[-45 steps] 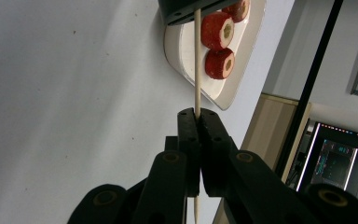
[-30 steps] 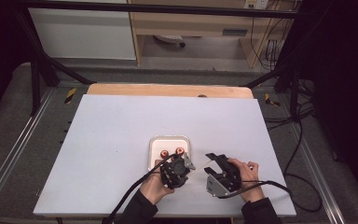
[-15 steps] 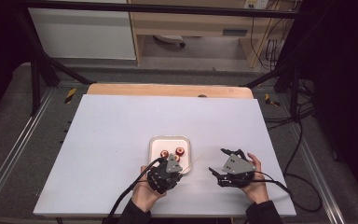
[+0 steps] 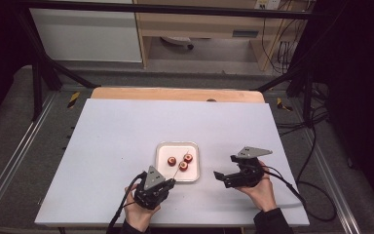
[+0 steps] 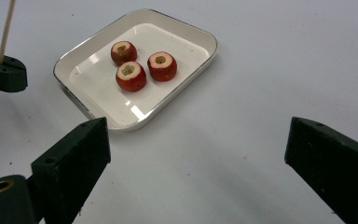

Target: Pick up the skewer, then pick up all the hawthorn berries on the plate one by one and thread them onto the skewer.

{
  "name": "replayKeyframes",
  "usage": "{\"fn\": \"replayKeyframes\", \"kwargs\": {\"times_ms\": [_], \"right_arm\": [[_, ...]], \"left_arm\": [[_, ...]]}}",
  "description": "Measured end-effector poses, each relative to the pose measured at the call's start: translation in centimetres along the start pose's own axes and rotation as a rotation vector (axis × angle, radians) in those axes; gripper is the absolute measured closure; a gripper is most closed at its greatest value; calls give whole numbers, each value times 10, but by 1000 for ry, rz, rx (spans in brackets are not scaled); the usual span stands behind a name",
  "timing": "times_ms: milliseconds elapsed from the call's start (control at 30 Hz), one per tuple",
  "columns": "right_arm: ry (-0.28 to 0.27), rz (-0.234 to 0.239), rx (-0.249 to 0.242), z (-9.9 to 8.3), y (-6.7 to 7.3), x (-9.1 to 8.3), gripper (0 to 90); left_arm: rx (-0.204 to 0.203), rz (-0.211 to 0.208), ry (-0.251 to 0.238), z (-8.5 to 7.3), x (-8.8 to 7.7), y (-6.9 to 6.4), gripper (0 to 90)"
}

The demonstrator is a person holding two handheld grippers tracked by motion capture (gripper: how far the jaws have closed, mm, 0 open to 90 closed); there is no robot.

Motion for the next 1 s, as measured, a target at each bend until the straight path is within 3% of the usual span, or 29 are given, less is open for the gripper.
{"fn": "replayKeyframes", "kwargs": {"times_ms": [300,500,833,1000], "right_arm": [[29,27,33,15,8,12,26],[76,30,7,22,17,22,31],[109,34,-38,36,27,40,50],[138,33,-18,44,34,48,71]], "left_arm": [[-35,-2,-32,-11,-2,10,884],[-32,-8,-40,-11,-2,11,884],[-31,-12,-46,-13,-6,14,884],[-46,-5,-55,-15,-10,18,884]]}}
Point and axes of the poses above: each handheld gripper's, and its own axes: x roughly forward along the jaws, z roughly out of its top, y roughly to its left, the point moved 6 cm from there along x, roughly forward along the jaws, and after that the axes turned 5 degrees about -z, right-handed, at the moved point
